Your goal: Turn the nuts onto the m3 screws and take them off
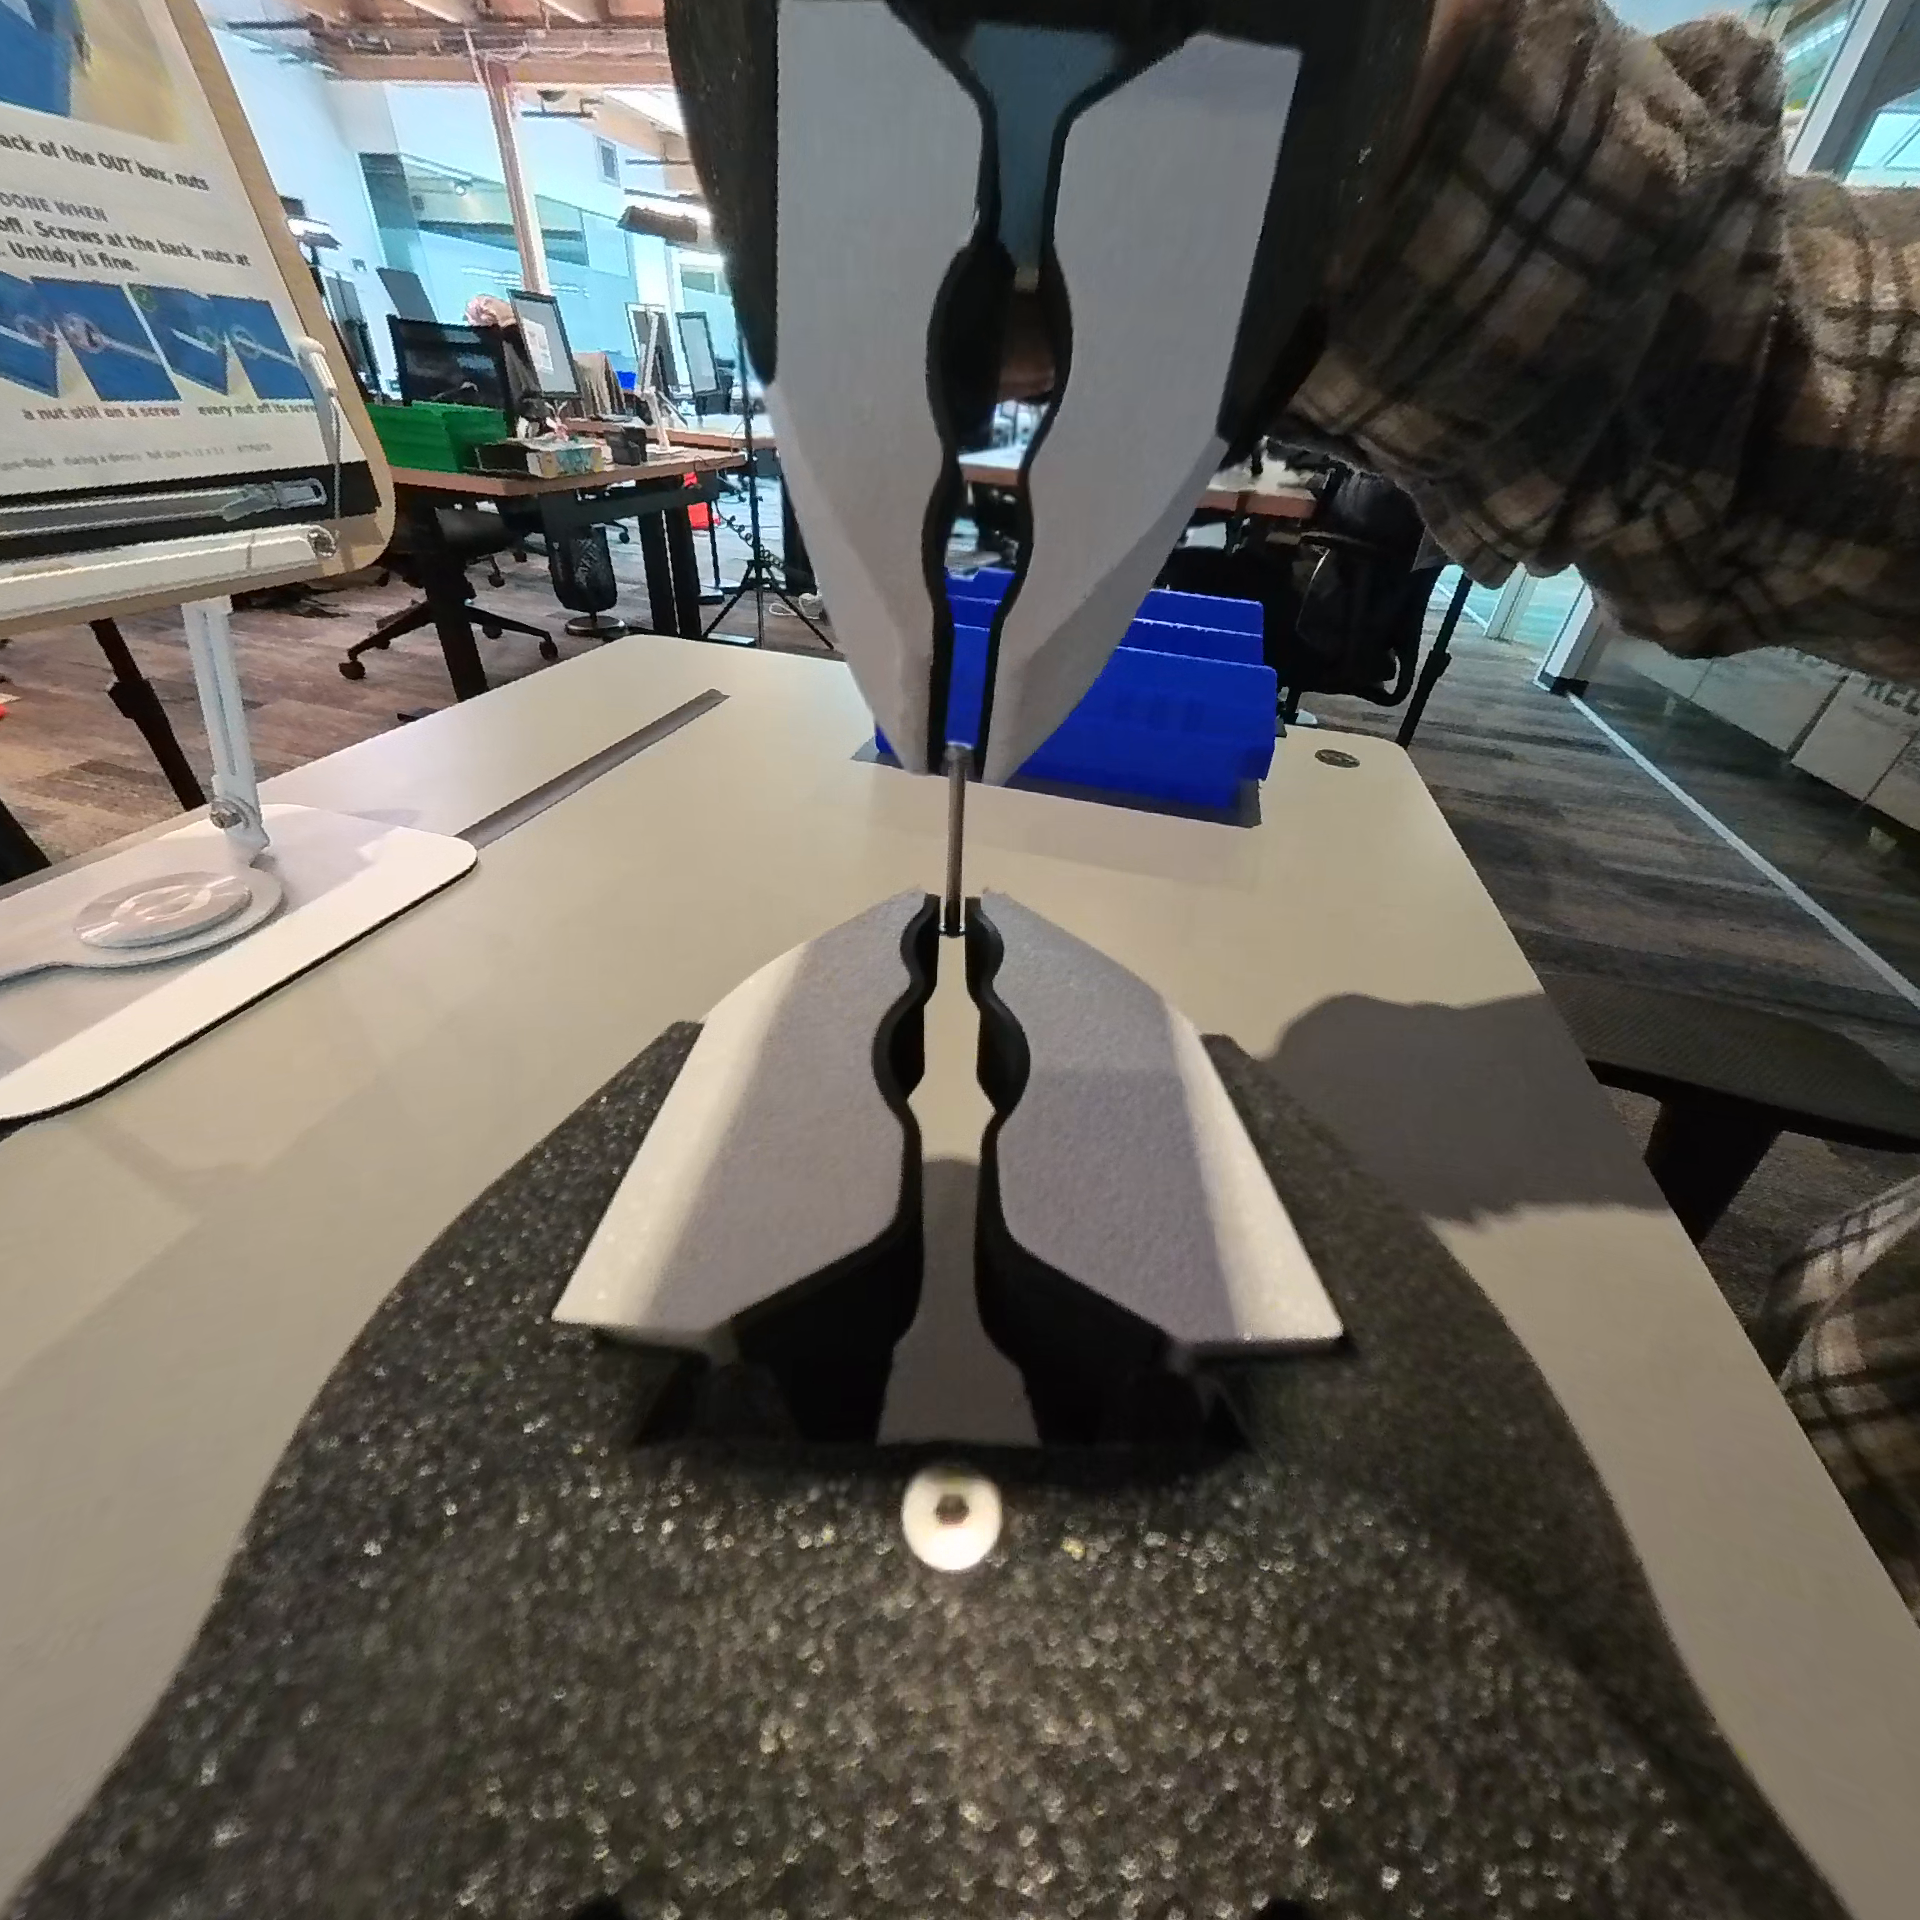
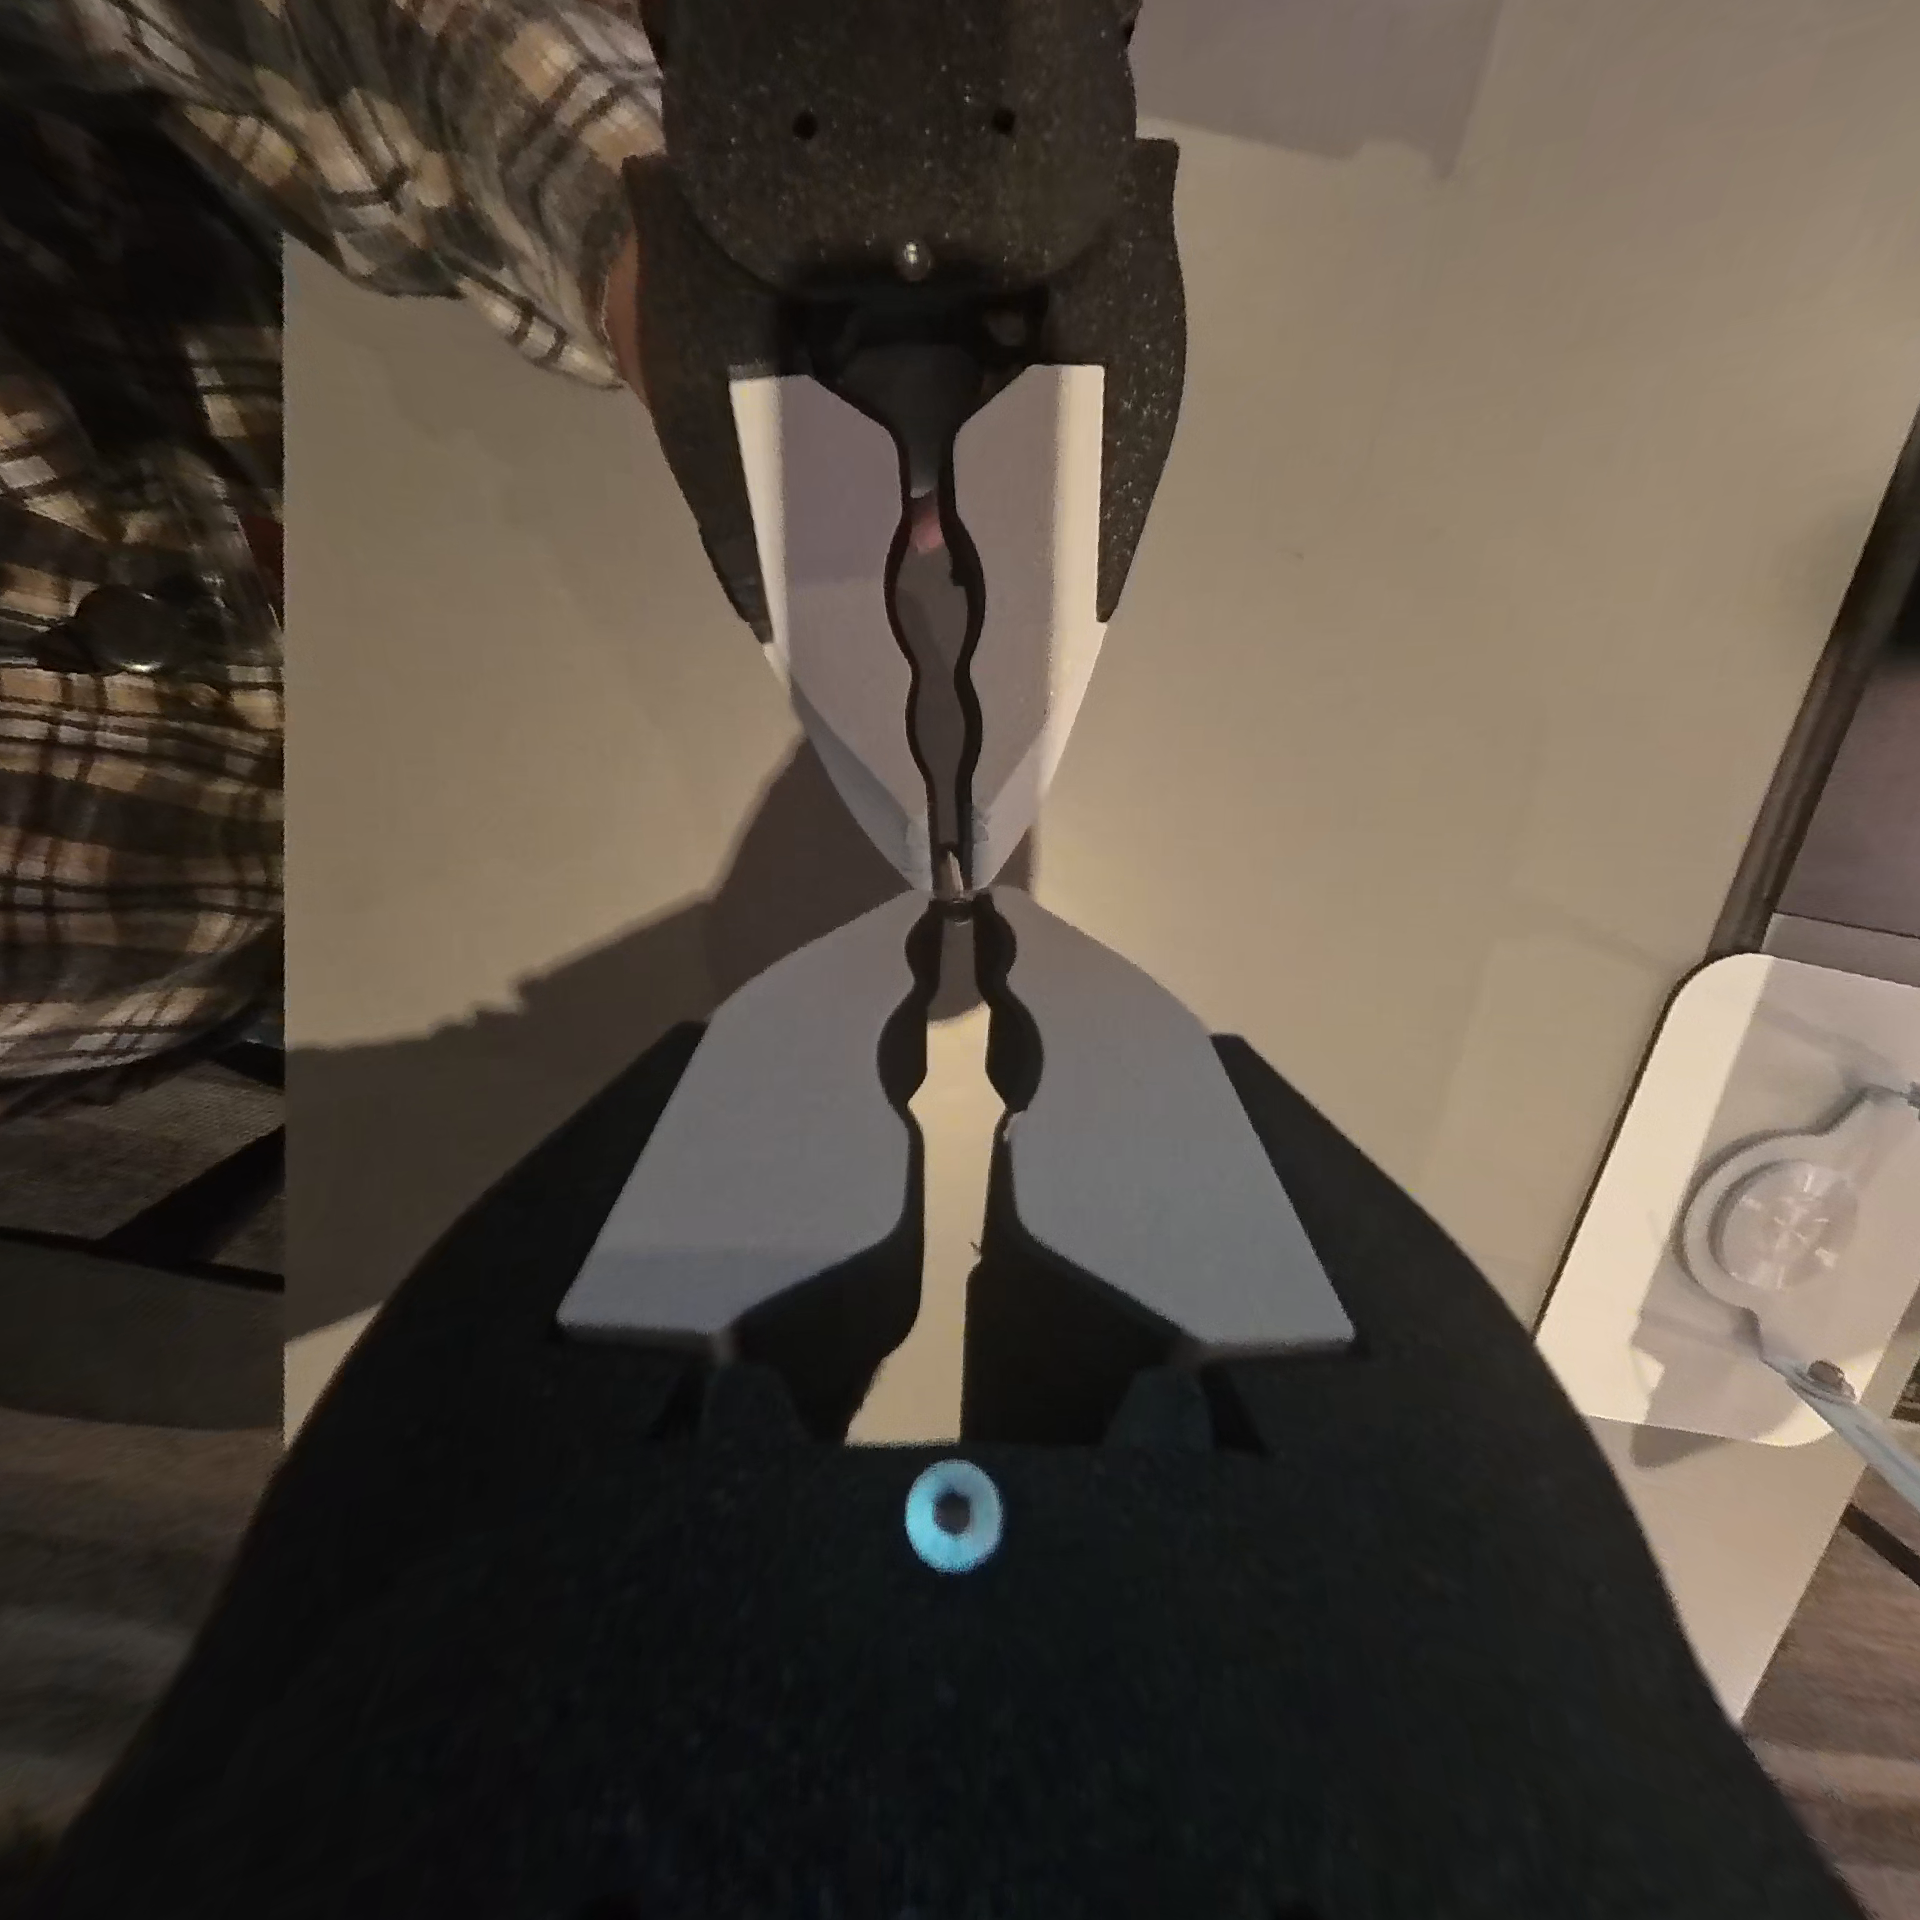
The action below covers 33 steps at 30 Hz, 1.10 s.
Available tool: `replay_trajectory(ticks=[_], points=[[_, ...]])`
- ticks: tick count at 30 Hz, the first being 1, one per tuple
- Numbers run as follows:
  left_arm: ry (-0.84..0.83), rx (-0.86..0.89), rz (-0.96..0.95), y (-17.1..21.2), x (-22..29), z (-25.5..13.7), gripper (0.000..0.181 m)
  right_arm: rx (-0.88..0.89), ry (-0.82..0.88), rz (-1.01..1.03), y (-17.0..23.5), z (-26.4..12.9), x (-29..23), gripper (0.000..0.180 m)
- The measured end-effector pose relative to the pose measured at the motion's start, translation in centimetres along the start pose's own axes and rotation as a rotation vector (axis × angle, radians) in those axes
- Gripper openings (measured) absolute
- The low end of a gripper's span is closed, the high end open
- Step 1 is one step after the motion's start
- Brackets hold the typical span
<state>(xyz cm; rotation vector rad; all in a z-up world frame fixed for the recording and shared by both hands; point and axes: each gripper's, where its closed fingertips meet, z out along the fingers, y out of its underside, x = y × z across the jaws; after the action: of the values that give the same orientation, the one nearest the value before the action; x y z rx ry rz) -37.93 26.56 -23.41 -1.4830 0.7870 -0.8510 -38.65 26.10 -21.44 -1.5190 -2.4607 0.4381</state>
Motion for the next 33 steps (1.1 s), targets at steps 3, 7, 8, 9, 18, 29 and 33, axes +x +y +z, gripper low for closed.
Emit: replay_trajectory(ticks=[3,7,8,9,18,29,33], points=[[0.0,0.004,0.001,-0.1,0.0,-0.1,0.004,-0.006,0.003,0.003,0.2,0.2,0.1,0.007],[0.003,0.009,-0.004,-0.2,0.0,-0.1,0.004,-0.004,0.009,0.001,0.2,0.1,0.2,0.009],[0.003,0.01,-0.004,-0.2,0.0,-0.1,0.004,-0.003,0.01,0.0,0.2,0.1,0.2,0.009],[0.003,0.01,-0.004,-0.2,0.0,-0.1,0.004,0.002,0.009,-0.002,0.1,0.0,0.2,0.009],[0.012,0.022,-0.022,-0.3,-0.1,-0.2,0.004,0.08,0.019,-0.006,-0.2,-0.6,0.3,0.014],[0.022,0.051,-0.042,-0.7,-0.2,-0.6,0.004,0.584,0.064,0.065,-1.4,-4.2,-0.4,0.035],[0.024,0.056,-0.043,-0.8,-0.2,-0.7,0.004,1.002,0.177,0.134,-1.3,-5.4,-0.4,0.062]])
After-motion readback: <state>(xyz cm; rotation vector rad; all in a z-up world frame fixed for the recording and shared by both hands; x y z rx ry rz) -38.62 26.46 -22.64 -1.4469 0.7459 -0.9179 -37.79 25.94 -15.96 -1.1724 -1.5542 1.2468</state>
